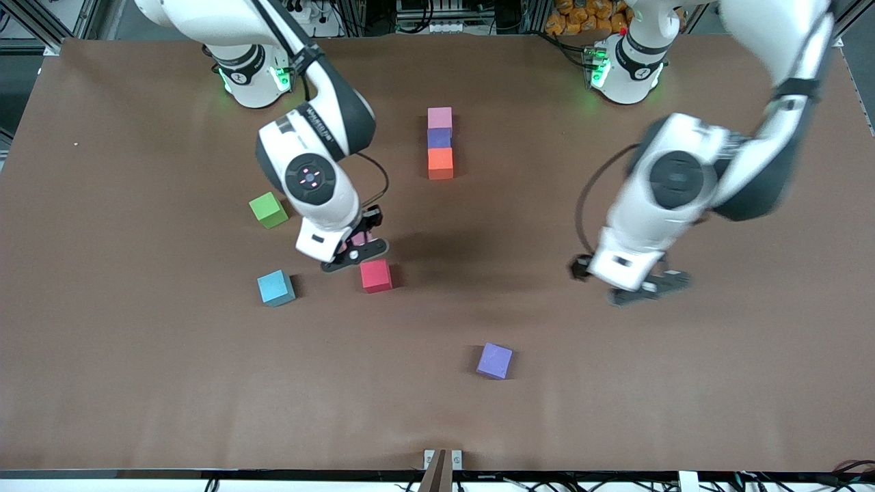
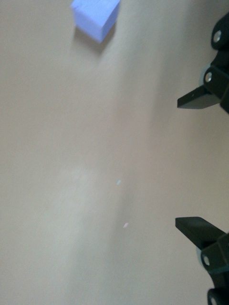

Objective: Arrange blocks into number 1
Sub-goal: 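Release the orange block with the left gripper while the right gripper holds pink, then raise the left gripper away while the right gripper carries pink to the line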

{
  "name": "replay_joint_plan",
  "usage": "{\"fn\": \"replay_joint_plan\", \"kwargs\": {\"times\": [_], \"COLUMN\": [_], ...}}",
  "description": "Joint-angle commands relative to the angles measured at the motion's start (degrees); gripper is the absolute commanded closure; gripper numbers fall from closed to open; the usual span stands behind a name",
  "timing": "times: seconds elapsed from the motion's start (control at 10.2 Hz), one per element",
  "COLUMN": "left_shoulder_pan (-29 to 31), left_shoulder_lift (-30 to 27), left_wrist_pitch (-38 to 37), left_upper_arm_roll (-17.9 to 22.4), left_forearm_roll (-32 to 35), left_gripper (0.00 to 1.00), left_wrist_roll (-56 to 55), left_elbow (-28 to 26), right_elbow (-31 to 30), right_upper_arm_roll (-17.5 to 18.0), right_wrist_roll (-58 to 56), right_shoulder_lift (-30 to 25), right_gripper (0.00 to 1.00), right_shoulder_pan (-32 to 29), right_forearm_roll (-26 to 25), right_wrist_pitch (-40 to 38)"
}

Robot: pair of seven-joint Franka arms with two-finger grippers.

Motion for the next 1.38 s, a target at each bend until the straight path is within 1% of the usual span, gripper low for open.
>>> {"fn": "replay_joint_plan", "kwargs": {"times": [0.0, 0.2, 0.29, 0.49, 0.59, 0.69, 0.79, 0.88, 0.98, 1.18, 1.28], "left_shoulder_pan": [6.17, 9.42, 9.53, 8.31, 4.82, 0.00, -3.88, -7.49, -10.04, -13.92, -14.72], "left_shoulder_lift": [-3.69, -4.39, -5.35, -7.20, -9.30, -11.84, -14.48, -16.59, -17.66, -19.68, -20.73], "left_wrist_pitch": [-1.23, -2.54, -4.81, -6.50, -6.50, -6.42, -6.42, -6.42, -6.50, -7.20, -8.16], "left_upper_arm_roll": [-0.74, -0.83, -0.14, 3.28, 7.91, 14.05, 19.07, 22.95, 25.42, 28.95, 29.31], "left_forearm_roll": [-2.63, -3.68, -5.26, -6.59, -8.07, -10.96, -13.25, -13.53, -13.53, -13.62, -13.71], "left_gripper": [0.00, 0.00, 0.00, 0.00, 0.00, 0.00, 0.00, 0.00, 0.00, 0.00, 0.00], "left_wrist_roll": [5.93, 9.01, 12.68, 15.96, 17.89, 22.00, 24.91, 26.59, 27.13, 27.84, 28.10], "left_elbow": [-0.86, -1.04, -1.21, -2.35, -4.27, -5.95, -7.70, -9.20, -9.39, -9.04, -8.86], "right_elbow": [0.35, 0.44, 0.44, 0.53, 0.61, 0.79, 0.79, 0.79, 0.97, 2.19, 2.89], "right_upper_arm_roll": [-0.31, -0.23, -0.23, -0.23, -0.31, -0.31, -0.23, -0.23, -0.23, -0.23, -0.23], "right_wrist_roll": [6.67, 10.81, 14.66, 19.59, 23.45, 26.96, 27.96, 29.62, 30.85, 32.09, 33.32], "right_shoulder_lift": [0.33, 1.56, 2.35, 4.63, 5.69, 6.39, 6.92, 7.02, 7.10, 7.89, 8.24], "right_gripper": [1.00, 1.00, 1.00, 1.00, 1.00, 1.00, 1.00, 1.00, 1.00, 1.00, 1.00], "right_shoulder_pan": [4.92, 7.21, 8.10, 10.81, 12.05, 12.58, 12.76, 13.11, 13.64, 14.60, 14.70], "right_forearm_roll": [1.14, 1.32, 1.58, 1.58, 1.58, 1.58, 1.67, 1.76, 1.76, 1.76, 1.84], "right_wrist_pitch": [0.44, 2.28, 4.81, 7.29, 8.60, 8.71, 8.71, 8.79, 8.79, 8.79, 8.71]}}
